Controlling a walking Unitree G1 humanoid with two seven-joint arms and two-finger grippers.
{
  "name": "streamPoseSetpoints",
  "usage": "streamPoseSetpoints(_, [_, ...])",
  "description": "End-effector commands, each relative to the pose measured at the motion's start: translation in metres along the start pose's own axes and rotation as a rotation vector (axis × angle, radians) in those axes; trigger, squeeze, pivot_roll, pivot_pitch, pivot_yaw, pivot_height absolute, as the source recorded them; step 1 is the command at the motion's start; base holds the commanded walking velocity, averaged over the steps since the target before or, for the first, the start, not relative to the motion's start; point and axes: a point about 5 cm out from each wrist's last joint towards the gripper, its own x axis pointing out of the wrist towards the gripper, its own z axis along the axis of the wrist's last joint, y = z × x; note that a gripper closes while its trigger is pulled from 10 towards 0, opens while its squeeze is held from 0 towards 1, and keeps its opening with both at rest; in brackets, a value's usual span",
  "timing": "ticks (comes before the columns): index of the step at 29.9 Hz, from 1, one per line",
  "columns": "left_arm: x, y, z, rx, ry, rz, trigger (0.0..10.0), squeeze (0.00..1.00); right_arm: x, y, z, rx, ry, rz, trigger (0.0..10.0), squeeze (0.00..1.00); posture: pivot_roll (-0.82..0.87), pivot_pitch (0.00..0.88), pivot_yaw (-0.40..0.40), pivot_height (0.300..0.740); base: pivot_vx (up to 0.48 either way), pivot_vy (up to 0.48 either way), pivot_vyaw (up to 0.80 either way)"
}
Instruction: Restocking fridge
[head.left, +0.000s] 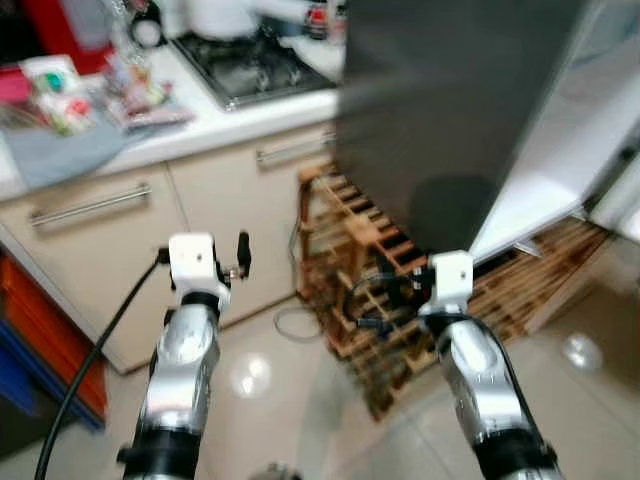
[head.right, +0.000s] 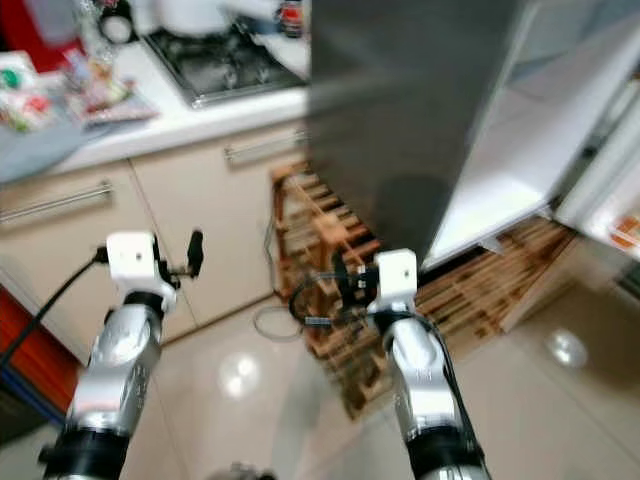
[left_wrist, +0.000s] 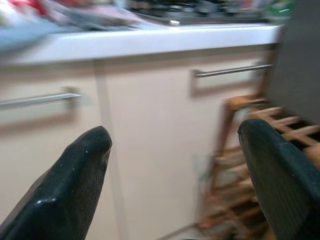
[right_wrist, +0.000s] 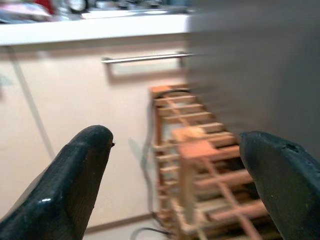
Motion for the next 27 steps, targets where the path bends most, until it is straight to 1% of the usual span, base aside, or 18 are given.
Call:
streamPoseSetpoints(1, [0.002,-0.003,0.000,0.044,0.007,-0.004,10.0,0.00,-0.001,-0.001,-0.002,0.020,0.011,0.002,10.0,0.02,-0.07,0.000,0.027,0.740,0.000,0.000,0.64])
streamPoseSetpoints(7, [0.003,-0.011,0.004,0.078,-0.016,-0.028,10.0,0.00,0.001,0.004,-0.003,0.033,0.008,0.028,10.0,0.04,-0.06,0.000,0.027,0.740,0.000,0.000,0.63])
streamPoseSetpoints(14, [0.002,-0.013,0.001,0.083,-0.004,-0.040,10.0,0.00,0.000,0.006,-0.005,0.038,0.015,0.038,10.0,0.04,-0.06,0.000,0.028,0.740,0.000,0.000,0.61])
streamPoseSetpoints(23, [0.004,-0.017,0.003,0.093,-0.009,-0.052,10.0,0.00,-0.001,0.009,-0.008,0.041,0.024,0.048,10.0,0.05,-0.06,0.000,0.030,0.740,0.000,0.000,0.59])
streamPoseSetpoints(25, [0.004,-0.017,0.004,0.088,-0.013,-0.060,10.0,0.00,-0.001,0.008,-0.007,0.035,0.020,0.027,10.0,0.03,-0.06,0.000,0.032,0.740,0.000,0.000,0.55])
streamPoseSetpoints(27, [0.005,-0.018,0.004,0.092,-0.014,-0.066,10.0,0.00,0.000,0.007,-0.007,0.033,0.020,0.007,10.0,0.00,-0.06,0.000,0.033,0.740,0.000,0.000,0.00])
